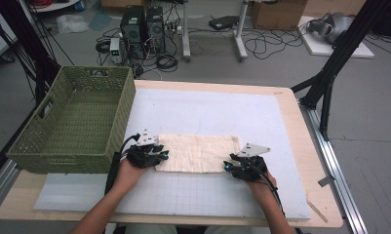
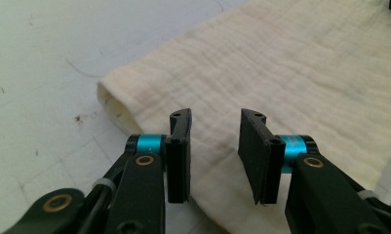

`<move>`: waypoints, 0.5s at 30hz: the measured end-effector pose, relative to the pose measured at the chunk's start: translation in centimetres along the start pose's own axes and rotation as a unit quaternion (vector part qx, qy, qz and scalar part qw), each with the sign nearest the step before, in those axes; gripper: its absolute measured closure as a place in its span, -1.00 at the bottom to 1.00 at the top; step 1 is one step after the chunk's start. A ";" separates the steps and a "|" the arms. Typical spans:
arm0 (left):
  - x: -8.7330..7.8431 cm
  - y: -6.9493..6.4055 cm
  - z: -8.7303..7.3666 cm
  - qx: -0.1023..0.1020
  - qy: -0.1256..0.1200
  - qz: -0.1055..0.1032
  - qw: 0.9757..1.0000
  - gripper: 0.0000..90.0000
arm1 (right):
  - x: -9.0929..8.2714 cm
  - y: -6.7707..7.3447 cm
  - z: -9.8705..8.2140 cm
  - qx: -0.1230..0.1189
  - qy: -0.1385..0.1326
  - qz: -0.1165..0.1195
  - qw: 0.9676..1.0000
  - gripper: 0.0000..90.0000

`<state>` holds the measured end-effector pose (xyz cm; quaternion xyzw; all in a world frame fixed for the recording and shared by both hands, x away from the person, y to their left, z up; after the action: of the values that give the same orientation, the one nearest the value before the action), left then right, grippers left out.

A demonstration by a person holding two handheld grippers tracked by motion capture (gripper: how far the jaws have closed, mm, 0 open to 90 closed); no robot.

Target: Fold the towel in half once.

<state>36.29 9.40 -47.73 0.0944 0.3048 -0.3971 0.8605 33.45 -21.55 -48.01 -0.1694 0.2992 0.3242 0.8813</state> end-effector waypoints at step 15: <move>-0.3 0.1 -0.5 0.012 -0.007 0.020 1.000 0.49 | -1.9 -1.2 -1.8 0.031 0.002 -0.030 0.999 0.35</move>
<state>35.97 9.90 -47.95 0.1081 0.2919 -0.3841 0.8692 32.34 -24.17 -48.10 -0.1519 0.3054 0.2876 0.8950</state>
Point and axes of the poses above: each handheld gripper's, and its own axes: x roughly forward along the jaws, z roughly out of its top, y roughly to its left, the point moved 5 cm from there along x, roughly forward along the jaws, and after that the axes turned 4 degrees about -z, right-handed, at the moved point
